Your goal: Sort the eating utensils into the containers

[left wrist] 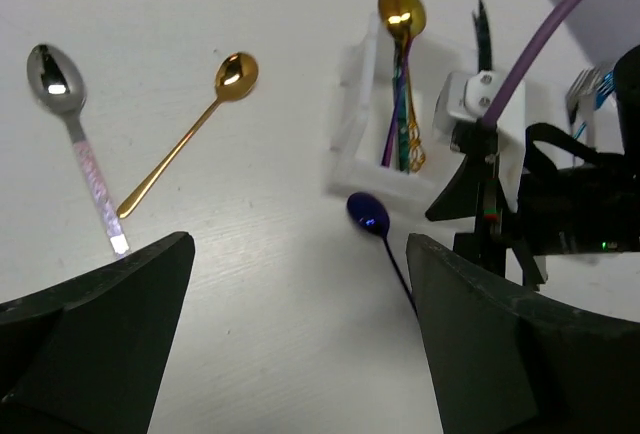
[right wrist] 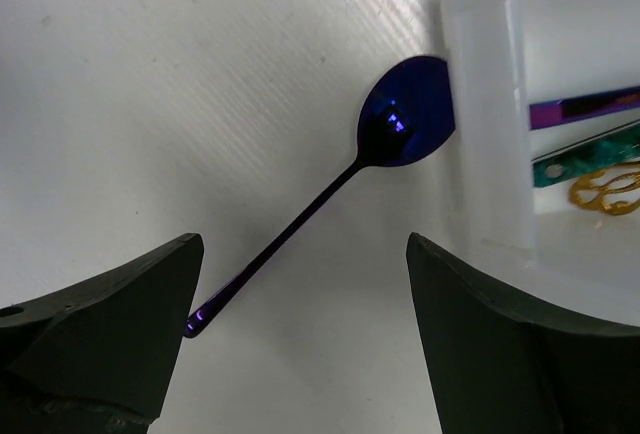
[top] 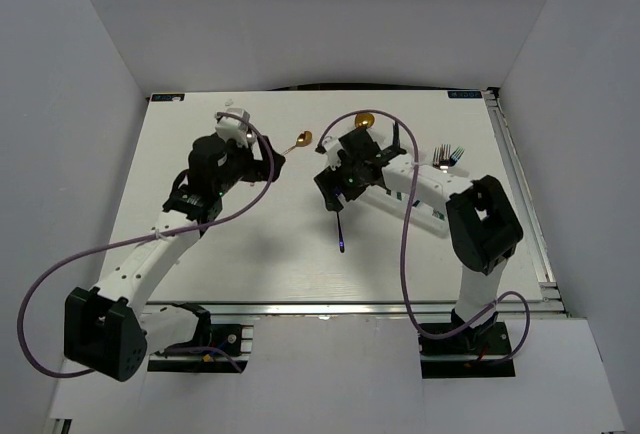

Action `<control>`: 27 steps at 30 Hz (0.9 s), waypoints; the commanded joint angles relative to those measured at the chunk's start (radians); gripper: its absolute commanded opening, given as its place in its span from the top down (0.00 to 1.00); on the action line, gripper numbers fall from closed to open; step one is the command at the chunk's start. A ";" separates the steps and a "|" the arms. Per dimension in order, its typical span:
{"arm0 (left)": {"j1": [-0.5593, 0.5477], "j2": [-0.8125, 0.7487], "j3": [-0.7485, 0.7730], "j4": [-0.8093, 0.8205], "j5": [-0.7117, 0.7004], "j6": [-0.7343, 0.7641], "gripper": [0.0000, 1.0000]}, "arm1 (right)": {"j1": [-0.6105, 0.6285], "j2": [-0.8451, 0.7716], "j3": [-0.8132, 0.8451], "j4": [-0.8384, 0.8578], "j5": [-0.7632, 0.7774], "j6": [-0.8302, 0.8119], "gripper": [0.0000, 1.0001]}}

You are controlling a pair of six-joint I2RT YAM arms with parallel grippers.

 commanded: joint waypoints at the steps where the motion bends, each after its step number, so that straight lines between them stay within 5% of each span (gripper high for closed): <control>1: -0.005 -0.065 -0.059 0.007 -0.096 0.081 0.02 | 0.021 0.031 0.040 -0.068 0.047 0.131 0.11; 17: -0.005 -0.179 -0.102 0.026 -0.172 0.124 0.02 | 0.040 0.173 0.101 -0.055 0.119 0.142 0.49; 27: -0.005 -0.177 -0.104 0.024 -0.192 0.130 0.02 | 0.062 0.193 0.073 -0.005 0.180 0.135 0.57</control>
